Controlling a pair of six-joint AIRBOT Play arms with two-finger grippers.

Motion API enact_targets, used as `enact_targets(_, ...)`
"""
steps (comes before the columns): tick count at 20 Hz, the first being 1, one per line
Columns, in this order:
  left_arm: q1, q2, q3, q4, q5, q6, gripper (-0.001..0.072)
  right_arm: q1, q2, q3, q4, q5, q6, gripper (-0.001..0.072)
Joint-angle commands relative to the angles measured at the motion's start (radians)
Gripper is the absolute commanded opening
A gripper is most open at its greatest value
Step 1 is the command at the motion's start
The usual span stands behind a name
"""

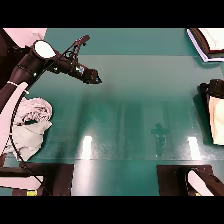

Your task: Fold the shirts.

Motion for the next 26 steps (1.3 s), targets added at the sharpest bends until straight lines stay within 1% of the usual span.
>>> enact_targets(1, 0.000, 0.000, 0.001, 0.000, 0.007, 0.000, 0.0024, 0.001, 0.001, 0.000, 0.000, 0.020, 0.000, 0.0013)
enact_targets(3, 0.000, 0.000, 0.001, -0.015, 0.029, -0.002, 0.0024, 0.001, 0.001, 0.000, 0.000, 0.041, 0.001, 0.0013)
enact_targets(4, 0.000, 0.000, 0.001, -0.046, 0.030, -0.003, 0.0024, 0.001, 0.001, 0.000, 0.000, 0.048, 0.000, 0.0013)
enact_targets(6, 0.014, 0.000, 0.030, -0.045, -0.012, -0.003, 0.0023, 0.001, 0.001, 0.000, 0.000, 0.055, 0.000, 0.0013)
enact_targets(8, 0.079, 0.002, 0.137, 0.037, -0.128, -0.104, 0.0023, 0.001, 0.001, 0.000, 0.000, 0.057, 0.000, 0.0013)
enact_targets(10, 0.151, 0.039, 0.238, 0.219, -0.218, -0.143, 0.0022, 0.001, 0.001, 0.000, 0.000, 0.061, 0.000, 0.0013)
enact_targets(14, 0.251, 0.149, 0.269, 0.745, -0.370, -0.177, 0.0024, 0.001, 0.001, 0.000, 0.000, 0.056, 0.001, 0.0013)
enact_targets(15, 0.277, 0.156, 0.267, 0.809, -0.401, -0.199, 0.0056, 0.001, 0.001, 0.000, 0.000, 0.055, 0.000, 0.0013)
enact_targets(16, 0.314, 0.158, 0.259, 0.818, -0.410, -0.223, 0.0413, 0.001, 0.001, 0.000, 0.000, 0.056, 0.000, 0.0013)
enact_targets(17, 0.346, 0.158, 0.238, 0.818, -0.400, -0.268, 0.0720, 0.001, 0.001, 0.000, 0.000, 0.056, 0.001, 0.0013)
enact_targets(18, 0.376, 0.158, 0.201, 0.818, -0.390, -0.286, 0.0699, 0.001, 0.001, 0.000, 0.000, 0.058, 0.001, 0.0013)
enact_targets(21, 0.438, 0.158, 0.022, 0.818, -0.342, -0.286, 0.0699, 0.001, 0.001, 0.000, 0.000, 0.056, 0.001, 0.0013)
enact_targets(25, 0.468, 0.158, -0.285, 0.826, -0.191, -0.294, 0.0699, 0.001, 0.001, 0.000, 0.000, 0.054, 0.001, 0.0013)
enact_targets(26, 0.468, 0.158, -0.350, 0.837, -0.154, -0.309, 0.0698, 0.002, 0.001, 0.000, 0.000, 0.050, 0.001, 0.0013)
